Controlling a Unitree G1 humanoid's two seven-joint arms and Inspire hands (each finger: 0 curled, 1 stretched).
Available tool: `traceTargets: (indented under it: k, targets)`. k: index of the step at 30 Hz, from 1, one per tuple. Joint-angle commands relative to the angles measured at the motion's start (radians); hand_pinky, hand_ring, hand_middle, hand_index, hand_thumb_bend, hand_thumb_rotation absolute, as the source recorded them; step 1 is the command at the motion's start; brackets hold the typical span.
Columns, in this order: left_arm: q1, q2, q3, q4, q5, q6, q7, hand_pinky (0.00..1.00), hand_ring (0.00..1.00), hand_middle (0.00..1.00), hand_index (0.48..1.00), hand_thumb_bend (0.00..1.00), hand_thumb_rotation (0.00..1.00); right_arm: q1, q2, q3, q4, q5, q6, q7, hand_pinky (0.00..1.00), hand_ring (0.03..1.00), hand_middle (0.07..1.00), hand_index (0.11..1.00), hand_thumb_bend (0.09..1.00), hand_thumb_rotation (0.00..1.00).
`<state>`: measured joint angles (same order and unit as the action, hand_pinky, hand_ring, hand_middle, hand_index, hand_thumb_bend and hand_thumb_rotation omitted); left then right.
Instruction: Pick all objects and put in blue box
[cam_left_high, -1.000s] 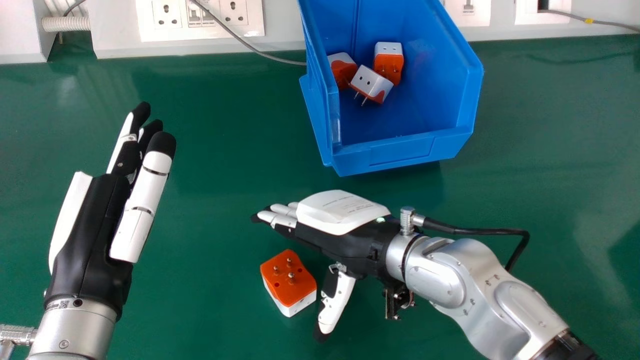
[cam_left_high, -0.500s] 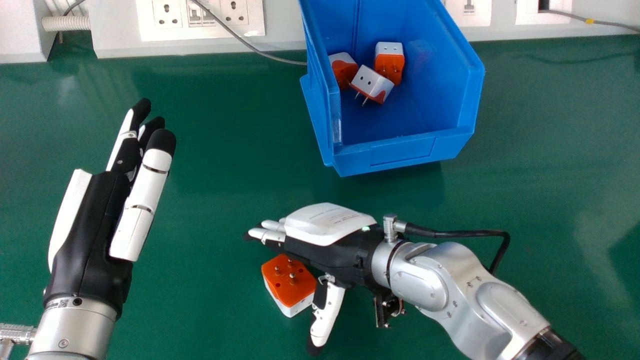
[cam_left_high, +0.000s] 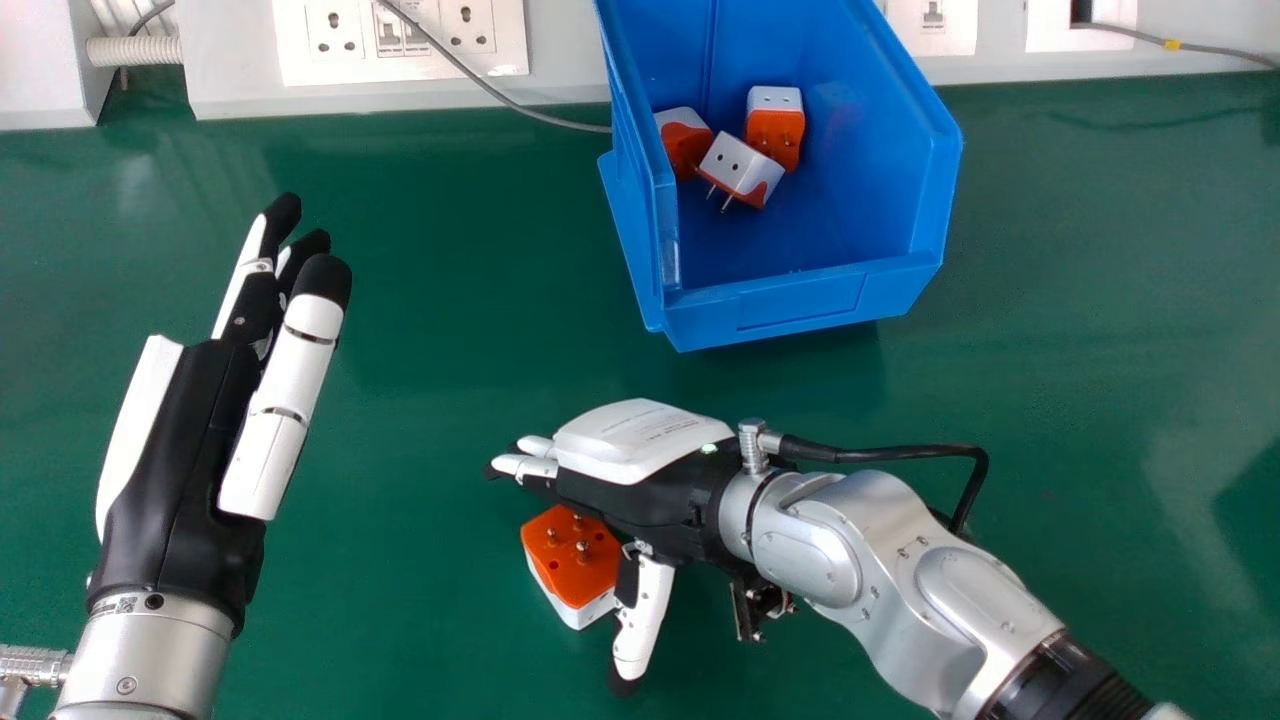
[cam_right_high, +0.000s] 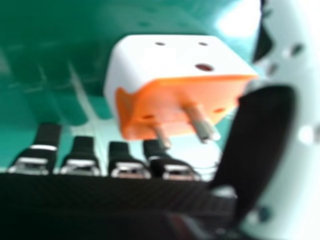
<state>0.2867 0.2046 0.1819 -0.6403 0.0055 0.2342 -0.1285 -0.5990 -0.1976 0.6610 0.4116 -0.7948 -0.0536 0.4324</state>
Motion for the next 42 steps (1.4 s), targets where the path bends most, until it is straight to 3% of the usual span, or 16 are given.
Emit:
traceTargets:
  k: [1, 11, 29, 42]
  targets:
    - [-0.004, -0.002, 0.004, -0.028, -0.004, -0.003, 0.004, 0.91, 0.97, 0.97, 0.984, 0.54, 1.00, -0.021, 0.005, 0.002, 0.007, -0.011, 0.012, -0.010, 0.91, 0.979, 0.997, 0.944, 0.907, 0.15]
    - [-0.008, 0.003, 0.004, -0.031, -0.002, 0.003, 0.004, 0.91, 0.96, 0.97, 0.983, 0.53, 1.00, -0.021, 0.007, 0.010, 0.024, -0.026, 0.011, -0.044, 0.91, 0.969, 0.983, 0.924, 0.897, 0.14]
    - [-0.031, -0.005, 0.002, -0.020, -0.009, 0.012, 0.007, 0.91, 0.96, 0.97, 0.983, 0.52, 1.00, -0.041, 0.003, 0.053, 0.050, -0.075, -0.015, -0.072, 0.85, 0.918, 0.924, 0.852, 0.865, 0.10]
    - [-0.044, -0.011, 0.001, -0.026, -0.013, 0.037, 0.007, 0.91, 0.97, 0.97, 0.984, 0.52, 1.00, -0.066, 0.003, 0.064, 0.072, -0.084, -0.020, -0.050, 0.81, 0.885, 0.894, 0.828, 0.853, 0.08]
